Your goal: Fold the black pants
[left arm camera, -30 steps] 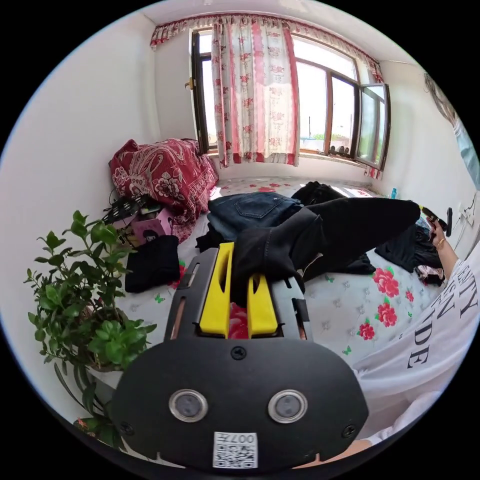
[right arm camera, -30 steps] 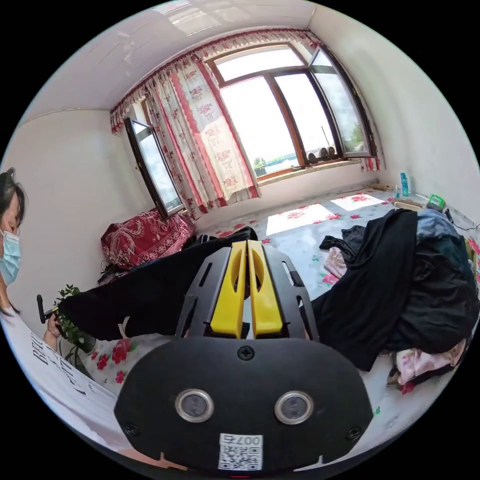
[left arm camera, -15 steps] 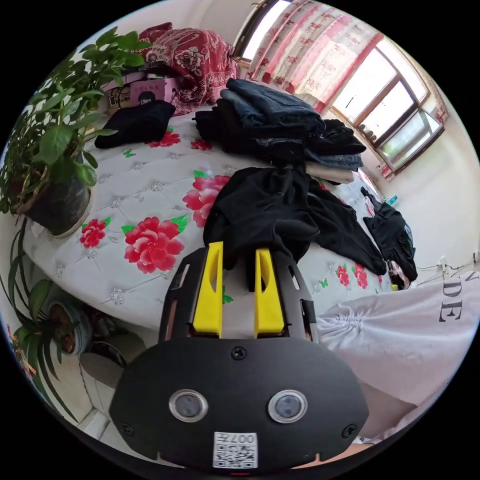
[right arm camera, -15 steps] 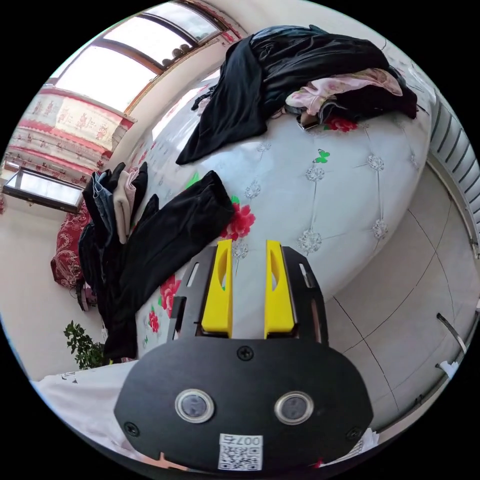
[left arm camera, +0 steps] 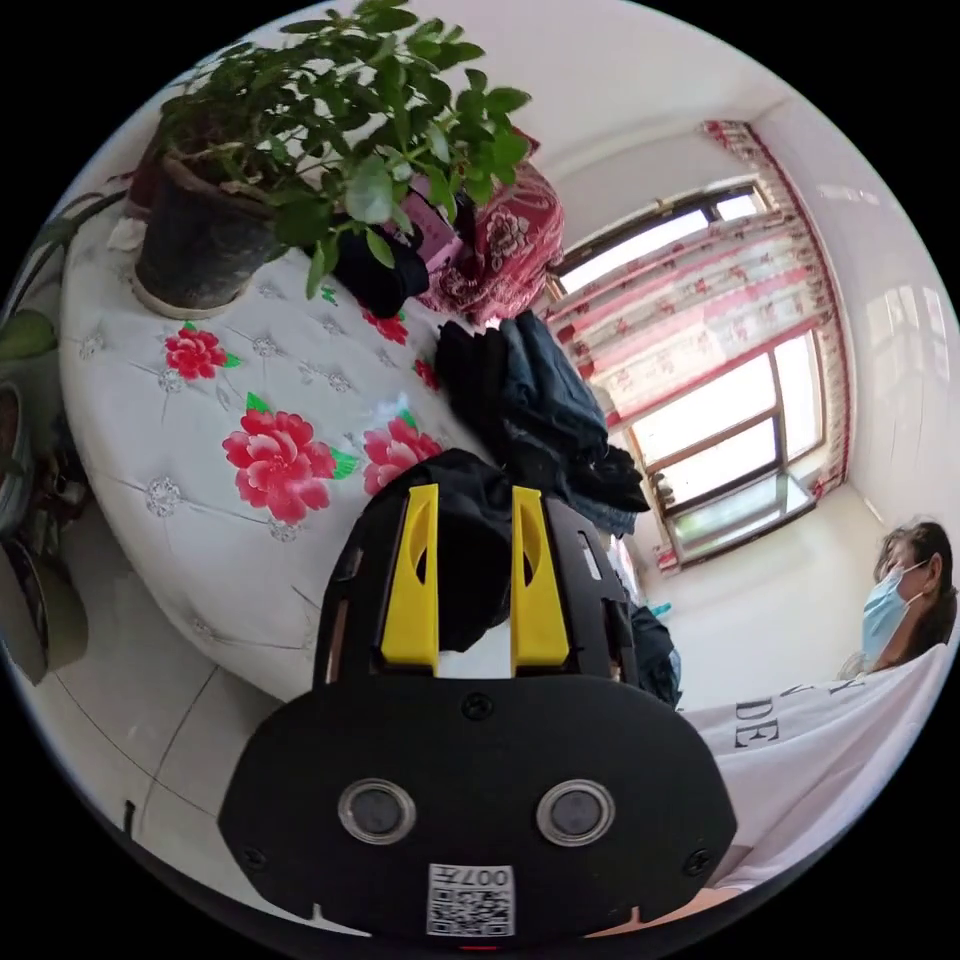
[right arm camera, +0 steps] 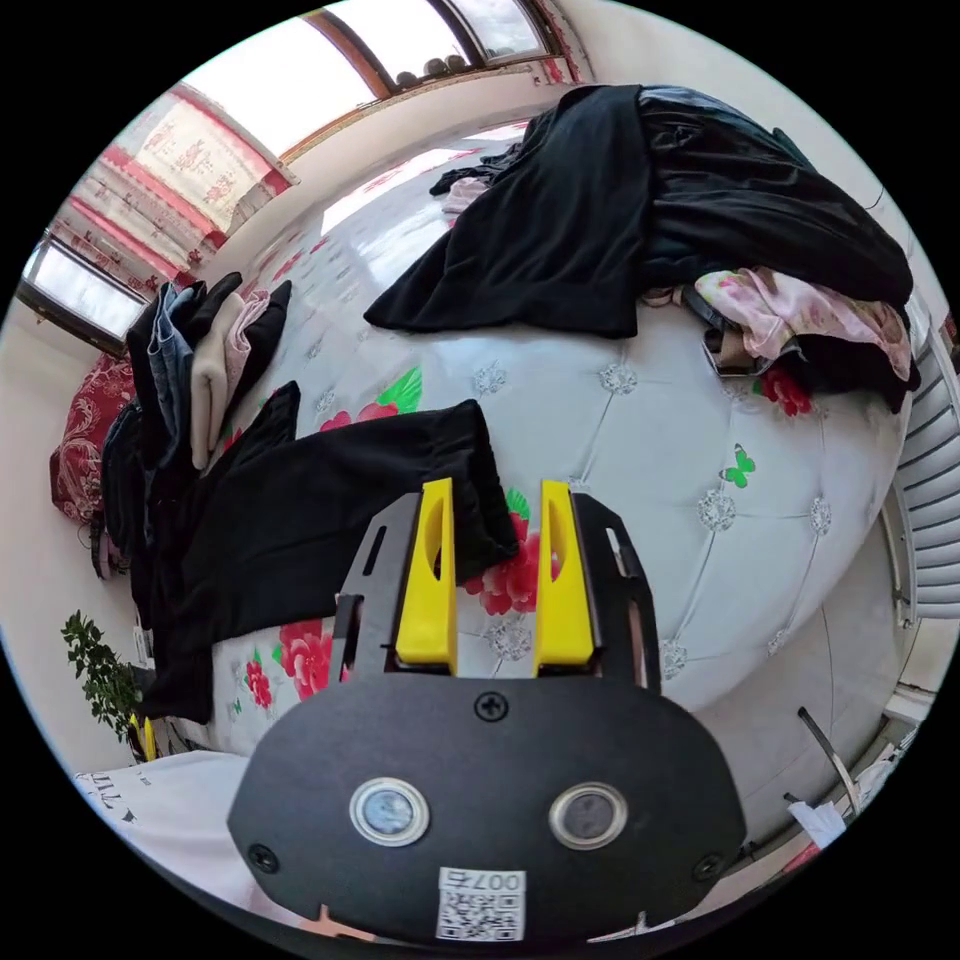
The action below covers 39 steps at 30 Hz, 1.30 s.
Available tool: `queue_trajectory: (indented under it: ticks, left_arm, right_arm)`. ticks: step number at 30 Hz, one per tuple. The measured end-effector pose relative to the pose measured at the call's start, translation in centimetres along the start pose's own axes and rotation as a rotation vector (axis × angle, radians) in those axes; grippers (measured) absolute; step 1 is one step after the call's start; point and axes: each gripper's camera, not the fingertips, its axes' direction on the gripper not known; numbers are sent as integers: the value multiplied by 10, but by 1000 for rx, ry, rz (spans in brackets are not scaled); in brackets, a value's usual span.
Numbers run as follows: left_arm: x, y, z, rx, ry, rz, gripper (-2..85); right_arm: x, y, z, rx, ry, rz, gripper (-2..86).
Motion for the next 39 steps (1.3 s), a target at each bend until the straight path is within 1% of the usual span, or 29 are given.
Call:
queue_trajectory:
  ticks: [2, 4, 6, 7, 8, 9, 11, 13, 14, 15, 16, 18, 19, 21, 22, 24, 25, 27, 28, 31, 33, 34, 35, 36, 38, 39]
  left_arm:
    - [-13, -1, -9, 26, -4, -41, 123]
    - [-13, -4, 1, -51, -57, -13, 137]
    - [-10, -10, 35, -179, -98, 15, 155]
    - [-9, -11, 46, -207, -97, 20, 159]
    - [-8, -15, 65, -239, -100, 28, 146]
    - [-6, -21, 81, -232, -113, 29, 105]
    - [-10, -32, 103, -253, -128, -15, 26]
    - [-14, -44, 117, -247, -99, -57, 4]
    - [-10, -53, 121, -243, -19, -25, -2]
    - [2, -61, 117, -217, 28, 28, -5]
    - [8, -65, 112, -196, 41, 56, -6]
    - [28, -73, 75, -89, 191, 149, -8]
    - [31, -73, 64, -63, 229, 165, -9]
    - [46, -70, 12, 42, 311, 242, -9]
    - [50, -68, -2, 70, 318, 263, -9]
    - [58, -67, -49, 172, 300, 311, -9]
    - [59, -68, -58, 192, 287, 311, -9]
    - [58, -83, -68, 215, 204, 320, -9]
    - [57, -89, -63, 206, 176, 315, -8]
    - [48, -116, -3, 73, 31, 285, -5]
    - [37, -121, 68, -83, -138, 290, 3]
    - [31, -119, 84, -115, -154, 268, 6]
    - [18, -114, 109, -176, -189, 209, 16]
    - [5, -105, 120, -186, -217, 130, 30]
    - [-2, -88, 116, -158, -193, 122, 53]
    - [-4, -77, 107, -162, -222, 132, 64]
  right_arm:
    - [0, -10, 5, 9, 13, -11, 92]
    - [3, -17, 16, -9, 6, -18, 86]
    - [4, -23, 41, -108, -58, -37, 69]
    - [3, -23, 48, -142, -66, -37, 64]
    - [-2, -22, 53, -157, -41, -46, 49]
    - [-10, -19, 51, -120, 1, -69, 35]
    - [-19, -14, 38, -47, 25, -100, 20]
    - [-22, -12, 14, 30, -61, -128, 12]
    - [-20, -11, -6, 87, -137, -123, 8]
    - [-14, -9, -29, 142, -223, -112, 6]
    - [-11, -7, -41, 168, -267, -107, 5]
    - [4, 8, -94, 295, -425, -103, 3]
    - [7, 14, -107, 328, -450, -108, 2]
    - [20, 42, -157, 436, -499, -115, 2]
    - [23, 50, -170, 465, -502, -115, 2]
    - [37, 81, -218, 600, -511, -98, 1]
    - [40, 86, -227, 624, -514, -90, 1]
    - [48, 91, -249, 665, -492, -38, 1]
    - [47, 87, -249, 655, -473, -38, 1]
    - [25, 51, -226, 553, -367, -59, 3]
    - [-1, 15, -181, 433, -220, -90, 8]
    - [-5, 8, -167, 407, -194, -83, 9]
    - [-11, -5, -137, 339, -129, -70, 15]
    - [-12, -15, -107, 242, -70, -22, 21]
    - [-13, -15, -72, 134, -45, -19, 30]
    - [-13, -6, -58, 113, -48, -29, 34]
